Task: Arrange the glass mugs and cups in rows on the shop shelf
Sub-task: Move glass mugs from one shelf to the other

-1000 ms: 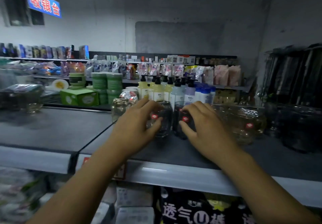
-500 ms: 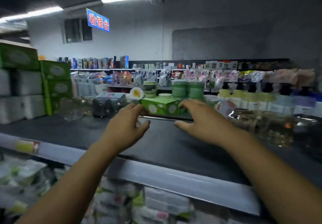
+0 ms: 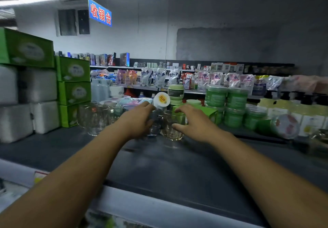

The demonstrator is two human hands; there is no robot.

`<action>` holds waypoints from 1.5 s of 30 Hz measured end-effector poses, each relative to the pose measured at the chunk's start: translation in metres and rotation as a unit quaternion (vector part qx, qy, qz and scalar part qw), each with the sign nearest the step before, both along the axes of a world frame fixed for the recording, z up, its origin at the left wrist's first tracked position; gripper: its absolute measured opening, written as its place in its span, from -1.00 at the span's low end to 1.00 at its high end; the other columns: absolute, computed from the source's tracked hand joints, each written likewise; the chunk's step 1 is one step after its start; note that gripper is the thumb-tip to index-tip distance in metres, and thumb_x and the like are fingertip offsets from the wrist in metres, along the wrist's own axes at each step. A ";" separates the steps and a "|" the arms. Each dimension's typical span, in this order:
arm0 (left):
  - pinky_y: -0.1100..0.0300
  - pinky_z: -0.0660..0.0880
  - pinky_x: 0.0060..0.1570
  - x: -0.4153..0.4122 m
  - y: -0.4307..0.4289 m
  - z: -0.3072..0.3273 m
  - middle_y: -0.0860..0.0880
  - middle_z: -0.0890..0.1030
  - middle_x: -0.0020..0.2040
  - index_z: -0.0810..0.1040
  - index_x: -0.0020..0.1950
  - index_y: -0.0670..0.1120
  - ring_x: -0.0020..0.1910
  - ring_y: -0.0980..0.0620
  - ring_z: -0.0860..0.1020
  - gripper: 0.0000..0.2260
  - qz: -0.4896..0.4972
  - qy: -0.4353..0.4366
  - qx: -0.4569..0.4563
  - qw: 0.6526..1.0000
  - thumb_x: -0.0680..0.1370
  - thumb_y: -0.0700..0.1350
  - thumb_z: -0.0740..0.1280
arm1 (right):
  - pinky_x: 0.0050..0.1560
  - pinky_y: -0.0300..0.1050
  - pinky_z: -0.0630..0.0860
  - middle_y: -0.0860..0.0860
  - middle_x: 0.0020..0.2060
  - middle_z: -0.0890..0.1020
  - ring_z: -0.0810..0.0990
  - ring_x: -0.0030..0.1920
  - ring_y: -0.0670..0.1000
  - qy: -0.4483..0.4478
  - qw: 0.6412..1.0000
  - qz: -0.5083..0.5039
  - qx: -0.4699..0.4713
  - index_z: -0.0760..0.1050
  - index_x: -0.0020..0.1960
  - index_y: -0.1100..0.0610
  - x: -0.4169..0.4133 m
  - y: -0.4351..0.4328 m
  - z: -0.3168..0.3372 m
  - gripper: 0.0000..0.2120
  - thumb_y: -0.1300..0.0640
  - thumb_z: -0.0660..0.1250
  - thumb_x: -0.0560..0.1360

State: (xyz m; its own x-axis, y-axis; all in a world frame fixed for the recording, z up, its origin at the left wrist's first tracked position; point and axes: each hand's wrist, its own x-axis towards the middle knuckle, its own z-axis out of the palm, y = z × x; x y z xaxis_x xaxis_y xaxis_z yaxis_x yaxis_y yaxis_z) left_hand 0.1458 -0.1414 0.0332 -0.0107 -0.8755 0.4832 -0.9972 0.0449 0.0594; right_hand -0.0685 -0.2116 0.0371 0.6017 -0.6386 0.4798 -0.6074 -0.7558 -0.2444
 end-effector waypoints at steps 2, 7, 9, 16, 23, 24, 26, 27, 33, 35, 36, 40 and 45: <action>-0.11 0.49 0.18 0.004 -0.006 -0.001 -0.11 0.50 0.26 0.44 0.38 -0.10 0.21 -0.15 0.52 -0.64 -0.012 0.007 0.017 1.000 0.58 -0.10 0.30 | 0.01 -0.13 0.43 0.00 0.10 0.61 0.55 0.07 0.01 -0.012 1.000 0.007 -0.001 0.54 0.23 0.06 0.006 -0.004 -0.004 -0.65 -0.03 0.47 0.51; -0.07 0.48 0.19 0.007 -0.013 -0.006 -0.13 0.51 0.18 0.51 0.32 -0.13 0.14 -0.14 0.53 -0.69 -0.041 0.047 -0.011 0.998 0.58 -0.12 0.33 | -0.15 -0.12 0.48 -0.03 -0.17 0.64 0.57 -0.17 -0.05 -0.047 0.999 0.010 0.005 0.62 0.00 0.09 -0.001 -0.006 0.001 -0.85 0.02 0.47 0.52; -0.02 0.48 0.16 0.006 -0.010 -0.007 -0.10 0.51 0.14 0.53 0.29 -0.12 0.10 -0.10 0.53 -0.70 -0.045 0.057 -0.020 0.997 0.57 -0.11 0.35 | -0.23 -0.16 0.43 -0.03 -0.24 0.62 0.53 -0.24 -0.08 -0.037 0.999 0.002 -0.003 0.59 -0.11 0.09 -0.009 -0.004 0.002 -0.78 -0.06 0.49 0.50; 0.04 0.42 -0.04 0.012 0.024 0.003 -0.03 0.49 -0.13 0.50 -0.14 -0.11 -0.10 -0.03 0.50 -0.56 -0.071 0.101 -0.026 0.992 0.51 0.23 0.09 | -0.02 -0.14 0.46 -0.07 0.04 0.38 0.45 -0.01 -0.09 -0.079 0.996 -0.025 0.033 0.42 -0.07 0.05 -0.024 0.005 -0.004 -0.44 -0.33 0.55 0.27; 0.28 0.53 -0.09 0.026 0.046 -0.012 0.02 0.50 0.03 0.52 -0.04 0.05 -0.14 0.13 0.58 -0.67 -0.103 0.231 -0.046 0.966 0.39 0.22 0.50 | 0.29 -0.07 0.41 0.08 0.42 0.36 0.43 0.33 0.06 -0.099 0.982 -0.071 0.148 0.11 0.54 0.04 -0.011 0.010 -0.016 0.14 -0.28 0.63 0.18; 0.18 0.58 -0.13 0.028 0.047 -0.016 -0.03 0.55 0.00 0.52 0.01 0.05 -0.18 0.11 0.59 -0.63 -0.126 0.284 -0.036 0.950 0.36 0.20 0.53 | 0.23 -0.07 0.47 0.07 0.36 0.45 0.49 0.27 0.05 -0.113 0.977 -0.060 0.171 0.10 0.55 0.04 -0.011 0.007 -0.016 0.13 -0.22 0.65 0.20; 0.09 0.60 -0.25 0.035 0.049 -0.023 -0.10 0.61 -0.01 0.49 0.13 0.07 -0.20 0.04 0.62 -0.49 -0.136 0.377 -0.004 0.916 0.30 0.16 0.60 | -0.02 -0.16 0.52 -0.02 0.13 0.56 0.57 0.07 -0.04 -0.143 0.965 -0.031 0.218 0.10 0.56 0.07 -0.013 0.004 -0.015 0.05 -0.02 0.66 0.28; 0.10 0.58 -0.29 0.039 0.050 -0.026 -0.09 0.63 -0.04 0.47 0.17 0.06 -0.20 0.00 0.63 -0.44 -0.125 0.404 0.011 0.906 0.28 0.15 0.62 | -0.10 -0.21 0.49 -0.08 0.06 0.55 0.56 0.01 -0.10 -0.160 0.957 -0.022 0.241 0.11 0.57 0.08 -0.014 0.003 -0.016 0.01 0.06 0.64 0.31; 0.20 0.34 -0.41 0.050 0.053 -0.029 0.02 0.59 -0.39 0.59 -0.11 -0.16 -0.41 0.10 0.50 -0.80 -0.092 0.405 0.024 0.910 0.46 -0.08 0.53 | -0.08 -0.22 0.56 -0.04 -0.04 0.66 0.64 -0.08 -0.13 -0.242 0.916 0.016 0.320 0.43 0.13 0.08 -0.009 0.001 -0.033 -0.42 0.18 0.68 0.25; 0.21 0.31 -0.41 0.054 0.053 -0.030 -0.07 0.58 -0.38 0.58 -0.16 -0.15 -0.40 0.06 0.47 -0.81 -0.083 0.415 0.016 0.906 0.52 -0.07 0.49 | -0.06 -0.19 0.60 -0.04 -0.12 0.68 0.66 -0.14 -0.11 -0.257 0.913 0.027 0.316 0.47 -0.01 0.03 -0.008 0.000 -0.035 -0.52 0.24 0.68 0.25; 0.21 0.30 -0.39 0.055 0.054 -0.030 -0.16 0.58 -0.34 0.57 -0.13 -0.18 -0.37 0.02 0.46 -0.80 -0.090 0.427 0.018 0.899 0.54 -0.07 0.48 | -0.02 -0.15 0.61 -0.02 -0.09 0.69 0.67 -0.10 -0.09 -0.260 0.912 0.032 0.317 0.47 0.02 0.04 -0.008 0.000 -0.035 -0.47 0.20 0.70 0.20; 0.20 0.17 -0.40 0.048 0.058 -0.026 -0.12 0.41 -0.35 0.54 -0.13 -0.27 -0.43 0.03 0.29 -0.71 -0.153 0.496 0.077 0.851 0.60 -0.03 0.36 | -0.04 -0.18 0.58 0.04 0.09 0.64 0.65 0.04 -0.04 -0.259 0.899 0.036 0.352 0.38 0.25 0.09 -0.010 -0.002 -0.034 -0.19 0.12 0.73 0.12; 0.20 0.23 -0.43 0.037 0.055 -0.027 -0.11 0.40 -0.34 0.50 -0.18 -0.13 -0.47 0.03 0.32 -0.75 -0.193 0.583 0.144 0.776 0.62 -0.02 0.25 | -0.12 -0.28 0.55 -0.03 0.05 0.65 0.64 -0.01 -0.12 -0.275 0.905 0.036 0.323 0.41 0.23 0.09 -0.011 -0.004 -0.038 -0.32 0.10 0.69 0.24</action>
State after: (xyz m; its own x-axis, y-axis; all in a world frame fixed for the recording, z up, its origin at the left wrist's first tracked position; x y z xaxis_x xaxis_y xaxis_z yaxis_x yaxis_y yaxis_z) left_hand 0.1827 -0.0860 0.0063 -0.0027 -0.9893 0.1461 -0.1737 0.1443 0.9742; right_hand -0.0799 -0.2152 -0.0008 0.4362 -0.8613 0.2607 -0.2138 -0.3806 -0.8997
